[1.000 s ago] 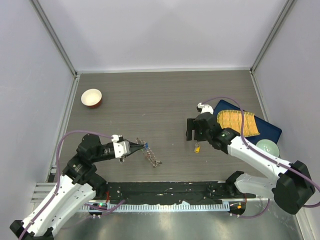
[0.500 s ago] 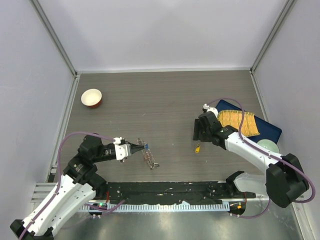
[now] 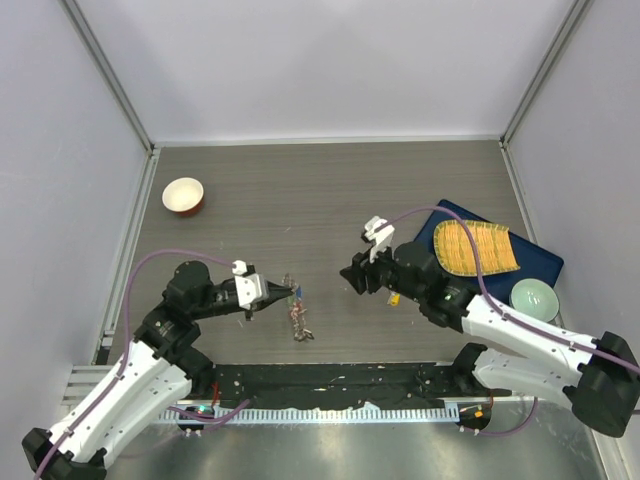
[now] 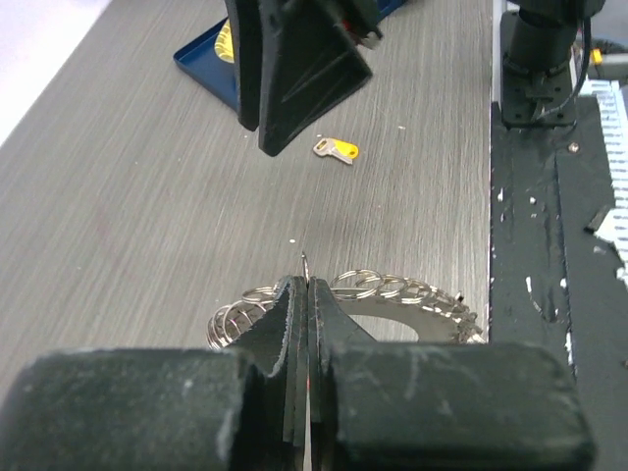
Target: Put the keys on the keyring
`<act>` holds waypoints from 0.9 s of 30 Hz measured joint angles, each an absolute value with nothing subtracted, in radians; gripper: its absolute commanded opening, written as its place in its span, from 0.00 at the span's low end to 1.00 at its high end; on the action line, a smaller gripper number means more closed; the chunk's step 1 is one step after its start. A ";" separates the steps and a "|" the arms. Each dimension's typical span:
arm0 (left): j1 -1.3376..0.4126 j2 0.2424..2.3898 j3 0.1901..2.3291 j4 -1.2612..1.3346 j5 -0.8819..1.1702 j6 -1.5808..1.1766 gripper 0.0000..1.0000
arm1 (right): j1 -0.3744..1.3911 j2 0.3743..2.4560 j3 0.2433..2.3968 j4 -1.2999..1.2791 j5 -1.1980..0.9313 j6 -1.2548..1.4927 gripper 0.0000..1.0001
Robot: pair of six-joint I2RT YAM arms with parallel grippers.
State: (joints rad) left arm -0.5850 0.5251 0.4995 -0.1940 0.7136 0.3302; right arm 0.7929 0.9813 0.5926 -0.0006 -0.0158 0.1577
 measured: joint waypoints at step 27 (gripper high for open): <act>-0.585 0.579 0.490 -0.092 0.612 0.067 0.00 | 1.042 1.138 0.704 0.274 -0.213 -0.160 0.43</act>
State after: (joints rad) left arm -0.5850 0.5789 0.4896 -0.0921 0.6121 0.0669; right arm 1.0416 1.1381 0.7036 0.2741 -0.2134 -0.1596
